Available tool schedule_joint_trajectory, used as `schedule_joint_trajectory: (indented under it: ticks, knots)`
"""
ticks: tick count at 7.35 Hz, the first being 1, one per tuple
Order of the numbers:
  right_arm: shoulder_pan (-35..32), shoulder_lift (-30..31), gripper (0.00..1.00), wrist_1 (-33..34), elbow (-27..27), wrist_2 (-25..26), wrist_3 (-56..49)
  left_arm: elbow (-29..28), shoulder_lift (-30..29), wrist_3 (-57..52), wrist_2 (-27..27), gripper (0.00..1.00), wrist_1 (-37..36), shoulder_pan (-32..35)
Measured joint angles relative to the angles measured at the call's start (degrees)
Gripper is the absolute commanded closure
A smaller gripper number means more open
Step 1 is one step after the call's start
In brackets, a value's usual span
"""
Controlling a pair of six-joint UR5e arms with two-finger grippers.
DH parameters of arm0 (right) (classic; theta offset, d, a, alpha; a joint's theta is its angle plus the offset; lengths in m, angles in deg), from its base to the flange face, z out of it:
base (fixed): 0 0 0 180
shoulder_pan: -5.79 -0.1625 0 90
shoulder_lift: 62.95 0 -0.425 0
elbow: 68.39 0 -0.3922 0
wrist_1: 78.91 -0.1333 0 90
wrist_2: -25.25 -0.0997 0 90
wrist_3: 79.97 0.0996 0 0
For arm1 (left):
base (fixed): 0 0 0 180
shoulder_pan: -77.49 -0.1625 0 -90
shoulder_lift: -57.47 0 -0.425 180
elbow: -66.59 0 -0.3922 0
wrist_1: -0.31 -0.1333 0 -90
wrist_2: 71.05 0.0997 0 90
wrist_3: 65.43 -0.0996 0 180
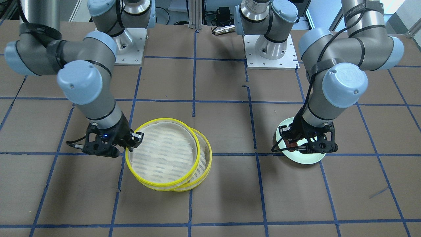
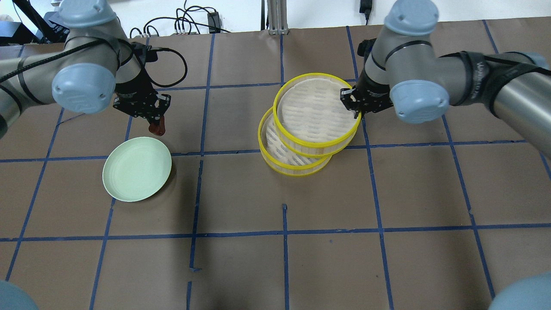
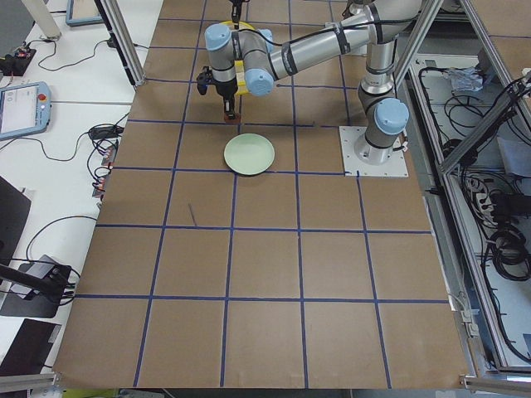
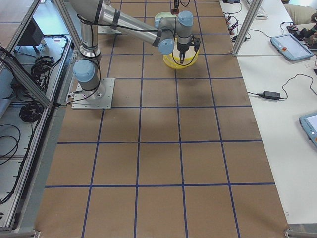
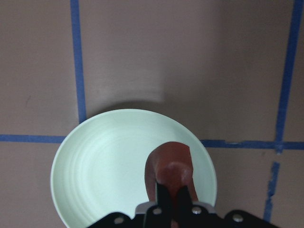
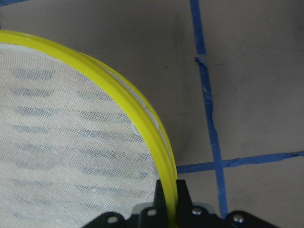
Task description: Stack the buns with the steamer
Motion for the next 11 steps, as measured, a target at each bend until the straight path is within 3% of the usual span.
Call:
schedule_joint_trajectory:
  ticks: [3, 9, 10, 11]
  knots:
    - [-3.3, -2.3, 0.94, 0.6, 1.9, 0.4, 4.8, -3.1, 0.1, 5.0, -1.3, 0.99, 3.5, 3.1]
    - [-3.4, -0.3, 0.93, 0.1, -1.3, 1.0, 5.2, -3.7, -0.1, 5.5, -1.4, 0.99, 3.6, 3.4]
    - [-3.4, -0.3, 0.91, 0.2, -1.6, 1.0, 5.0, -3.7, -0.1, 5.6, -1.4, 0.99, 3.6, 3.3]
    - [-3.4, -0.2, 0.78, 0.3, -1.7, 1.0, 4.8, -3.8, -0.1, 5.7, -1.4, 0.99, 3.6, 3.3]
